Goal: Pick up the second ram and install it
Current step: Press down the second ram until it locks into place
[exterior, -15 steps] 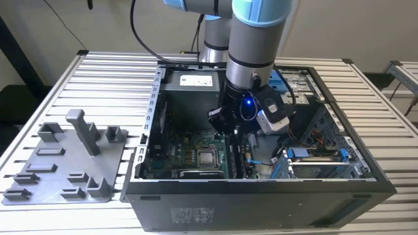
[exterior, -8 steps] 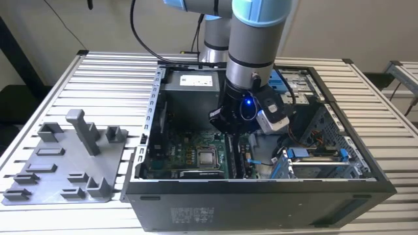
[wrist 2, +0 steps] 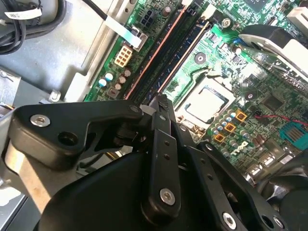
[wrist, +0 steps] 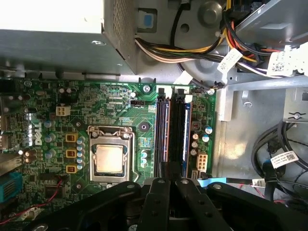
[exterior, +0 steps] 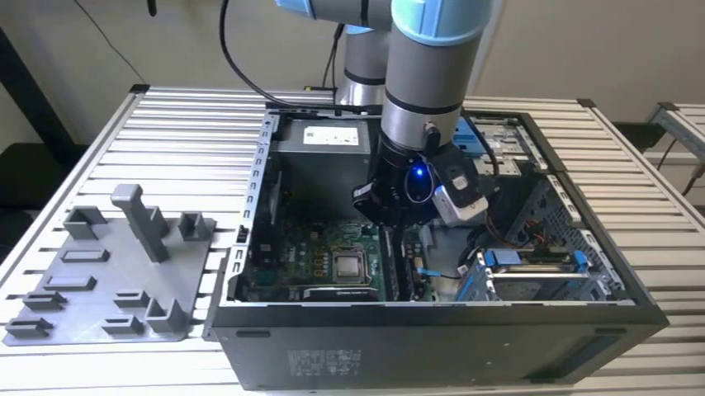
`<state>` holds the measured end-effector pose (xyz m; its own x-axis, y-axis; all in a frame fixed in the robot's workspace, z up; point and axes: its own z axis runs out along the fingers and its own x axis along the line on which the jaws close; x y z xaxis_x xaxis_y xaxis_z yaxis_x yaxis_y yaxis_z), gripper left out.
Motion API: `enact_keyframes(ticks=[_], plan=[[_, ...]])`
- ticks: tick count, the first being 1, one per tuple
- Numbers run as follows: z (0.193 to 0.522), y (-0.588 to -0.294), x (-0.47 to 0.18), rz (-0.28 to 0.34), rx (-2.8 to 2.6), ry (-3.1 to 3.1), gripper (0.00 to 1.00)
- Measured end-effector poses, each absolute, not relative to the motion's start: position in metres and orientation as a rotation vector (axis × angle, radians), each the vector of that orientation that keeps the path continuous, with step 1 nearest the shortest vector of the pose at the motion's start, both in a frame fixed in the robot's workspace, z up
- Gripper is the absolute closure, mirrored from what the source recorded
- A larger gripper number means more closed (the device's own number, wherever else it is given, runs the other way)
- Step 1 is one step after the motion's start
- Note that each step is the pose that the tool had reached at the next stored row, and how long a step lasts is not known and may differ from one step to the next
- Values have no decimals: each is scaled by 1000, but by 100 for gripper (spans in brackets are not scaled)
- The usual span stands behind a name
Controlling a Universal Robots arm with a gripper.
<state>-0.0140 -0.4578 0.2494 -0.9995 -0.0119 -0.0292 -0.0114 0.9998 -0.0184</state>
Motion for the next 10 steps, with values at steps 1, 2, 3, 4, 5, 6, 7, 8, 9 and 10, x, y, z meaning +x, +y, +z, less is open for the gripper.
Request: enact_keyframes(ticks=[1,2,3,4,5,6,7,8,9,10], plan=[[249,-458,-14,-28,-18,3112,89],[249,-458,-14,-28,-18,3112,89],[249,-458,-14,-28,-19,3112,89],[249,-458,-14,-28,-19,3112,89],[249,-458,-14,-28,-19,3112,89],[249,-458,-14,-28,-19,3112,89],[249,-458,-14,-28,-20,3112,89],[249,-458,-14,-28,-25,3112,89],[249,-458,-14,-28,-37,3112,89],[249,-458,-14,-28,-52,3112,89]])
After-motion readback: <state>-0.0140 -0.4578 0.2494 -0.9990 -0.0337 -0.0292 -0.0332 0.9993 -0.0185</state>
